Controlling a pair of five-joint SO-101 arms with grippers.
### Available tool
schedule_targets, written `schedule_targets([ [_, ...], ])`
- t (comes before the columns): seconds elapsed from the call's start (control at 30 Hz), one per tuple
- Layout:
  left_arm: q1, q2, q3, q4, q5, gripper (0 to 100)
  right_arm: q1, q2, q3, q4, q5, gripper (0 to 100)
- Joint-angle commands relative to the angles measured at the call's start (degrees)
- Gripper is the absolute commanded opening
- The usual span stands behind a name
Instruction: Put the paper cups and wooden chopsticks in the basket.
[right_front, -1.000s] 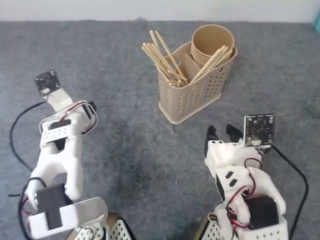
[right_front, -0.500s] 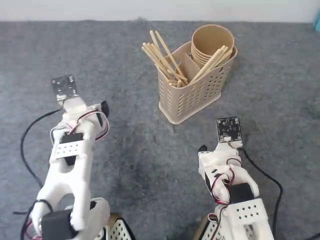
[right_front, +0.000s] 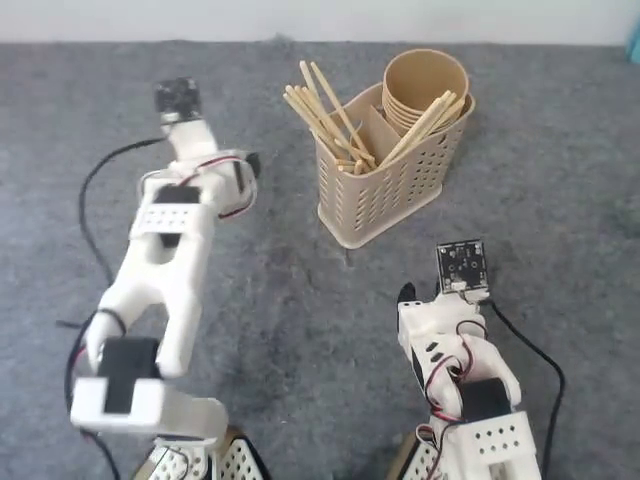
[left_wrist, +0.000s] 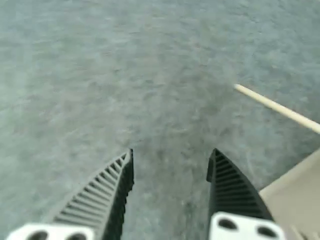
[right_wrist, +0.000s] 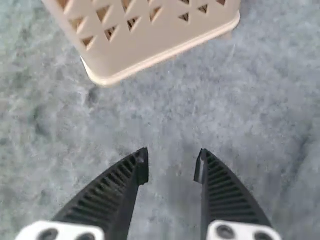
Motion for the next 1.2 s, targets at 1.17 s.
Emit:
schedule_targets([
  [1.17,-5.6,-71.1,58.8,-6.9,-7.8,1,0.0,-5.2,1.1,1.3,-6.2,1.2],
])
